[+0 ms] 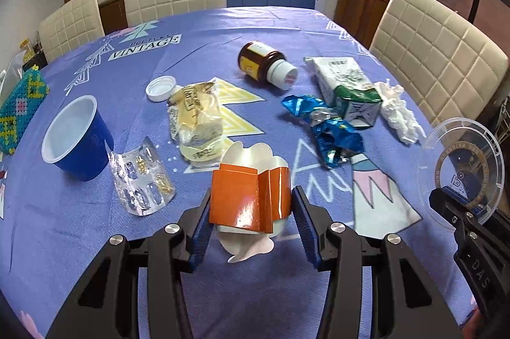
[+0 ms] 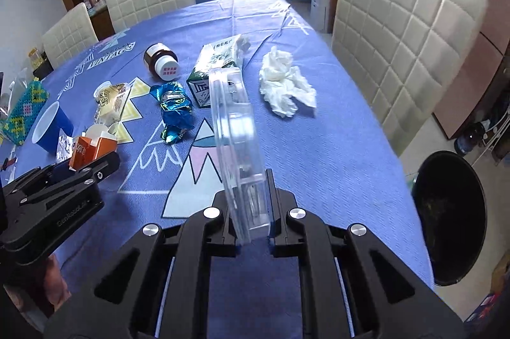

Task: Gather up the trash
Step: 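Carry the clear lid in the right tool to the bin and release it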

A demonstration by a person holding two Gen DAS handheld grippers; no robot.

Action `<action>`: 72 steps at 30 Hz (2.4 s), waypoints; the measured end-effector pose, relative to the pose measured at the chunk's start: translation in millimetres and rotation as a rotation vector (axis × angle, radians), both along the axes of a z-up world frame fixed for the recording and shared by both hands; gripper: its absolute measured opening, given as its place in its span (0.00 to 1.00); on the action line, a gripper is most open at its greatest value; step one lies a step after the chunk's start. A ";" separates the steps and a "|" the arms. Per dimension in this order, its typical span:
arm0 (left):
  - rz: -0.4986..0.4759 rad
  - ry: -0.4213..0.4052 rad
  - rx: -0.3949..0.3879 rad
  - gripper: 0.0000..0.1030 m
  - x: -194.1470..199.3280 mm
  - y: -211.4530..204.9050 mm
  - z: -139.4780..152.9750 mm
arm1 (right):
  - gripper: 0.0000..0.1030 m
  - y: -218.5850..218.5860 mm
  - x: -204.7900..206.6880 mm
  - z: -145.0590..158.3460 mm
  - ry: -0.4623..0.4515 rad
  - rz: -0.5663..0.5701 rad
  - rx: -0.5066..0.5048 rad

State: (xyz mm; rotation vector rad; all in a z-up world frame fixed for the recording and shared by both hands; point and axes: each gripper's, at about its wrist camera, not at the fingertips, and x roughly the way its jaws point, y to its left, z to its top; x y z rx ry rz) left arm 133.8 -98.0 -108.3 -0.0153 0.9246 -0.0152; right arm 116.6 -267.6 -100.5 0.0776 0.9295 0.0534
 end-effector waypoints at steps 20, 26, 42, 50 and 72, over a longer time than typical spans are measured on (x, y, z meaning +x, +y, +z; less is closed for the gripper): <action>-0.141 -0.052 0.042 0.45 -38.9 -96.1 33.9 | 0.12 -84.2 -62.3 26.0 -0.064 -0.134 -0.006; -0.174 -0.063 0.061 0.45 -43.0 -123.1 37.5 | 0.12 -109.7 -72.0 28.3 -0.073 -0.168 0.000; -0.284 -0.104 0.101 0.45 -52.3 -194.4 45.9 | 0.12 -169.6 -90.6 27.4 -0.098 -0.276 0.007; -0.339 -0.107 0.099 0.45 -54.6 -229.3 44.7 | 0.12 -195.0 -96.3 24.3 -0.105 -0.325 -0.005; -0.407 -0.094 0.097 0.45 -49.1 -271.4 35.3 | 0.12 -234.7 -93.1 13.4 -0.094 -0.413 0.004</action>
